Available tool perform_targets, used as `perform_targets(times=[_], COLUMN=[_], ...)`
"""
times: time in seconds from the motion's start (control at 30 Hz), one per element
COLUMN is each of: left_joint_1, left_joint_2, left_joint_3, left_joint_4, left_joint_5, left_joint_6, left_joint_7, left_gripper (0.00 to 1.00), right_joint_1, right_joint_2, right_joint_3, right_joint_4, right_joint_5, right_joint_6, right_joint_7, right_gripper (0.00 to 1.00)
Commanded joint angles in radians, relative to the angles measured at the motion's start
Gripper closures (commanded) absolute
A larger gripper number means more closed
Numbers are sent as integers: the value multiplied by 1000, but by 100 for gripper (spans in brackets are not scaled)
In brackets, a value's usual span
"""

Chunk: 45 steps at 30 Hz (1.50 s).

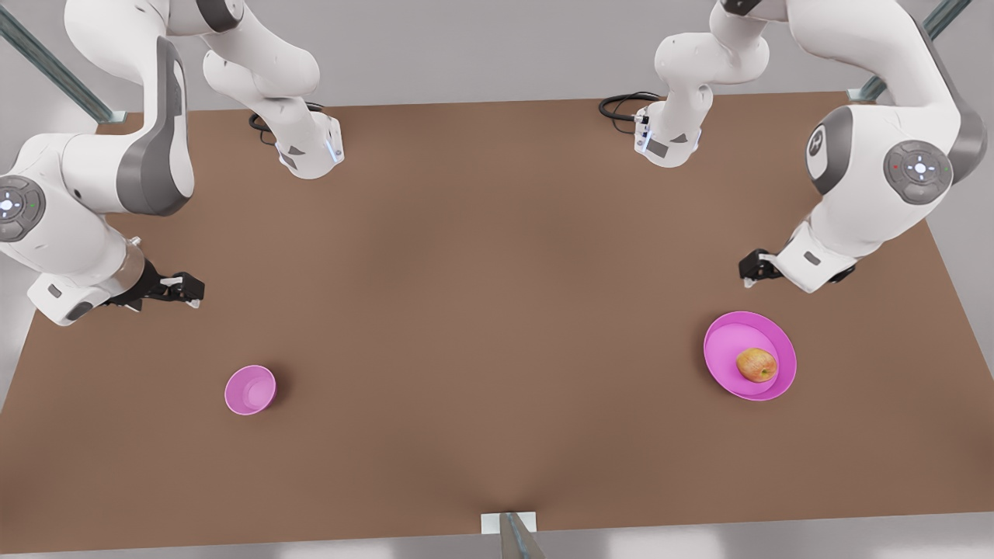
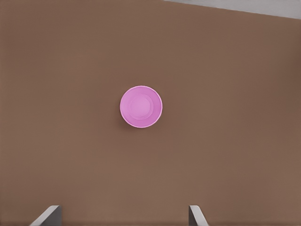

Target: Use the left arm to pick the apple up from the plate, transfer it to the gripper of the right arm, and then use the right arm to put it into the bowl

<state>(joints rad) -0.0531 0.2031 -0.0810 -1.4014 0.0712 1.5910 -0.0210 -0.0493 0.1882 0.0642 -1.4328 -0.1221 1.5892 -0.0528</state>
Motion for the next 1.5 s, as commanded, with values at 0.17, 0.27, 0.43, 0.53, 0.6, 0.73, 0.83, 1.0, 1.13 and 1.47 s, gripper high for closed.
perform_targets(times=[0.17, 0.27, 0.43, 0.53, 0.6, 0.73, 0.83, 1.0, 1.13, 1.47], left_joint_1=[110, 191, 183, 185, 182, 182, 183, 185, 188, 174], left_joint_2=[177, 256, 280, 303, 303, 328, 351, 394, 412, 446], left_joint_3=[6, 10, 49, 69, 73, 76, 90, 104, 109, 107], left_joint_4=[-42, -51, -222, -268, -312, -335, -335, -334, -334, -321], left_joint_5=[-7, -134, -136, -133, -133, -133, -133, -133, -133, -133], left_joint_6=[314, 451, 734, 784, 784, 784, 784, 808, 810, 850], left_joint_7=[4, 4, 10, 12, 12, 10, 12, 12, 12, 9], left_gripper=[0, 0, 0, 0, 0, 0, 0, 0, 0, 0], right_joint_1=[19, 20, 12, 9, 9, 8, 6, 3, 3, 2], right_joint_2=[-3, -1, 4, 4, 4, 8, 10, 13, 14, 17], right_joint_3=[19, 19, 19, 17, 17, 16, 14, 11, 11, 9], right_joint_4=[46, 63, 61, 61, 61, 61, 61, 61, 61, 61], right_joint_5=[-1, 2, 4, 16, 16, 18, 18, 18, 18, 19], right_joint_6=[-3, -8, -3, -3, -3, -3, -3, -2, -2, -2], right_joint_7=[1, 4, 2, 2, 2, 2, 2, 2, 2, 1], right_gripper=[0, 0, 0, 0, 0, 0, 0, 0, 0, 0])
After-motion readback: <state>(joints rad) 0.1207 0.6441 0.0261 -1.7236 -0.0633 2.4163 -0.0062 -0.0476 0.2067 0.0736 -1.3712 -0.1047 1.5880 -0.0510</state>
